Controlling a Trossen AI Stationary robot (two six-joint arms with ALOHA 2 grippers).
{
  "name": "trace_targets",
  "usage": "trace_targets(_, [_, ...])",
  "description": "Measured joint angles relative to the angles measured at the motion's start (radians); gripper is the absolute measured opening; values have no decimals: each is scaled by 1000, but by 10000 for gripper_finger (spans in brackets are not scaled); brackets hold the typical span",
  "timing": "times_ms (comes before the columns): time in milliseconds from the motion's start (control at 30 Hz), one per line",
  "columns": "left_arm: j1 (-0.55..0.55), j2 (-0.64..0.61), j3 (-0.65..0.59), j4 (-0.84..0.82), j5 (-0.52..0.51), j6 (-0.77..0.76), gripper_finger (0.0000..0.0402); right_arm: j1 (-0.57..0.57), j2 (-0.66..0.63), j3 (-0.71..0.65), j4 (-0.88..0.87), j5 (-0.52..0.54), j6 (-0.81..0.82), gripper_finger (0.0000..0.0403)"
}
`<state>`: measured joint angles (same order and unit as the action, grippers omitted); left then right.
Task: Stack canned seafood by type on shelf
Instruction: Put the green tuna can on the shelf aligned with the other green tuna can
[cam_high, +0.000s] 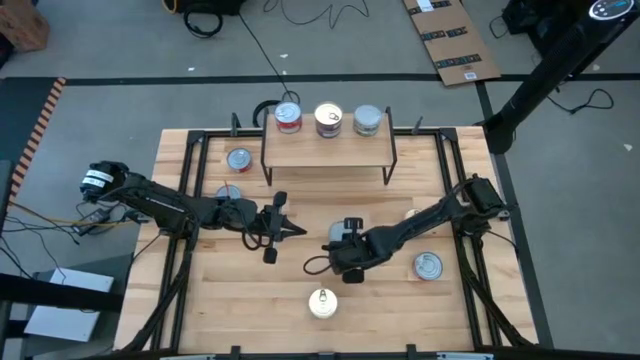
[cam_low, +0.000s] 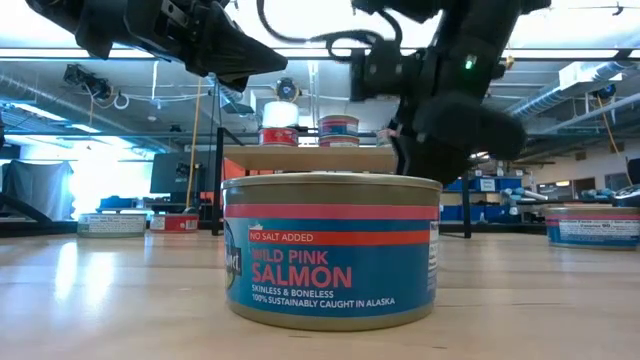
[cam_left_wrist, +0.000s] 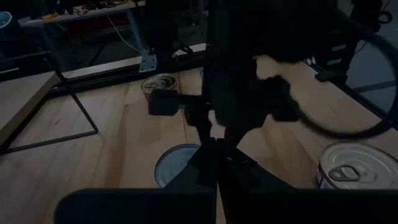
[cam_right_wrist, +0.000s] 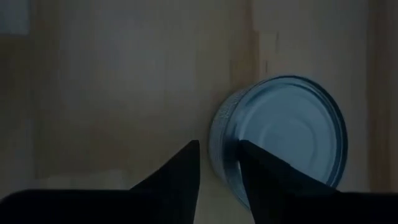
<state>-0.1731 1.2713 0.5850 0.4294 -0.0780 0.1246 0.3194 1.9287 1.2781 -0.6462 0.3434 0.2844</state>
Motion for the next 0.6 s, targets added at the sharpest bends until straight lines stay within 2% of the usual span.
trace_targets(233, [0,0,0,-4,0,1,7,-2,15,-6,25,11,-14,97])
trace_targets(467, [0,0,0,-3,-1,0,7,-8,14,-6,26,3,-44,11])
trace_targets(600, [0,0,0,-3,-1,1,7,-19,12,-6,24,-15,-75,11])
